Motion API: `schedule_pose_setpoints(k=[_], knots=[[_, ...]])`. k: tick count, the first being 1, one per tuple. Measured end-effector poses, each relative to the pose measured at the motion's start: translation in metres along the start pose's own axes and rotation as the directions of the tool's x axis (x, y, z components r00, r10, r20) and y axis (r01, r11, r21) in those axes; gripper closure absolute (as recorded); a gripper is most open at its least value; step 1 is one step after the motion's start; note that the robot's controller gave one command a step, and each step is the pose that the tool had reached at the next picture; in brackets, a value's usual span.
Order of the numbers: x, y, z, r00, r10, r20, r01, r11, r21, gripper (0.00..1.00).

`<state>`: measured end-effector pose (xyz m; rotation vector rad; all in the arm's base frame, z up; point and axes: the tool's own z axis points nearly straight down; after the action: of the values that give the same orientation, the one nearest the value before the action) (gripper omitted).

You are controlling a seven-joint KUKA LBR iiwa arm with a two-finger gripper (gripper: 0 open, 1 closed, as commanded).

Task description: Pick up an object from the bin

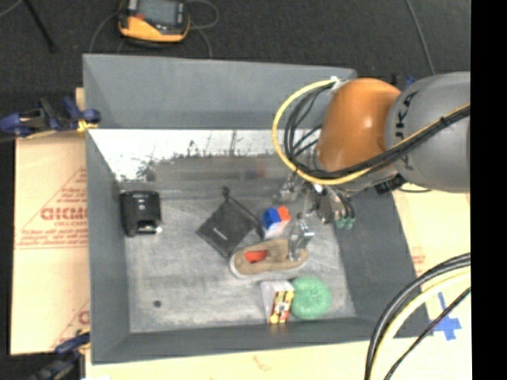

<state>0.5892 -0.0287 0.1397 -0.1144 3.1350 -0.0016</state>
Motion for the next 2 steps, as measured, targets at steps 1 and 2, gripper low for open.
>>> schedule_pose_setpoints(k=[1, 2], knots=[[0.005, -0.011, 0.039, 0.940, 0.340, 0.006, -0.340, 0.940, -0.003, 0.00], [-0.059, 0.027, 0.057, 0.983, 0.183, 0.018, -0.183, 0.983, -0.003, 1.00]])
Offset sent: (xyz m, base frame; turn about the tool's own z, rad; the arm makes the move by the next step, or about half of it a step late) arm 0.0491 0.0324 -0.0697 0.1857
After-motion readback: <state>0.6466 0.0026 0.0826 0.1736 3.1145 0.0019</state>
